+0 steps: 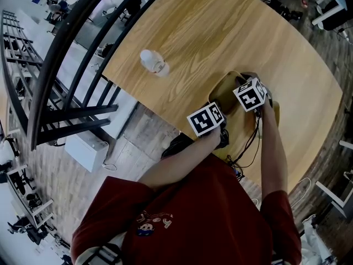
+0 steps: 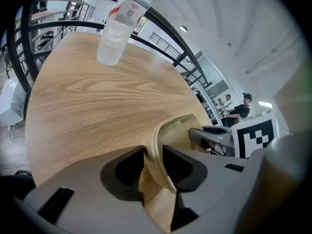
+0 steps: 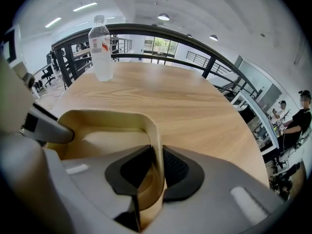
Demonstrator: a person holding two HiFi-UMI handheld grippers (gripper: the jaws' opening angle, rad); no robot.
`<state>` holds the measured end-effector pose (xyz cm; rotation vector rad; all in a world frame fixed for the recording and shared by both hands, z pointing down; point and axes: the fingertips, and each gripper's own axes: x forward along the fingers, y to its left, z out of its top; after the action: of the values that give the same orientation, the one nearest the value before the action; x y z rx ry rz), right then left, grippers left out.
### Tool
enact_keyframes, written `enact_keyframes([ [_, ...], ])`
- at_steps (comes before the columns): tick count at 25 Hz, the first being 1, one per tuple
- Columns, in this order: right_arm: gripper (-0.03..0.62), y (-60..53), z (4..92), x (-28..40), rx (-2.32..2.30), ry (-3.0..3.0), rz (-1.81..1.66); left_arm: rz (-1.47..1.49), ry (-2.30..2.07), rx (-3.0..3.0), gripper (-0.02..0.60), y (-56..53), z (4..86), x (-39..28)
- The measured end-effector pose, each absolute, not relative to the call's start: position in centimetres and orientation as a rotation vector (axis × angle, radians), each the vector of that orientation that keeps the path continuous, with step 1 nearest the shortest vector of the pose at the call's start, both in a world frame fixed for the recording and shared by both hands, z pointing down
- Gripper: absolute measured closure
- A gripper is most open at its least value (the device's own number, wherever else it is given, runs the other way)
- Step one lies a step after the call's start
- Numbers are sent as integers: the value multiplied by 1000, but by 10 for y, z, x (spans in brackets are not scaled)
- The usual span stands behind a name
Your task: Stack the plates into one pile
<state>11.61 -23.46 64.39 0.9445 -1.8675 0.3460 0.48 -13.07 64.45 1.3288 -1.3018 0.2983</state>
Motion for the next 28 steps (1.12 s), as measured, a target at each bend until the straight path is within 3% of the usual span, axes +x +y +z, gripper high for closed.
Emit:
enact_keyframes([
  [28, 546, -200, 596, 139, 1275, -1894, 458, 397, -1364, 1629, 525, -153, 609, -10],
])
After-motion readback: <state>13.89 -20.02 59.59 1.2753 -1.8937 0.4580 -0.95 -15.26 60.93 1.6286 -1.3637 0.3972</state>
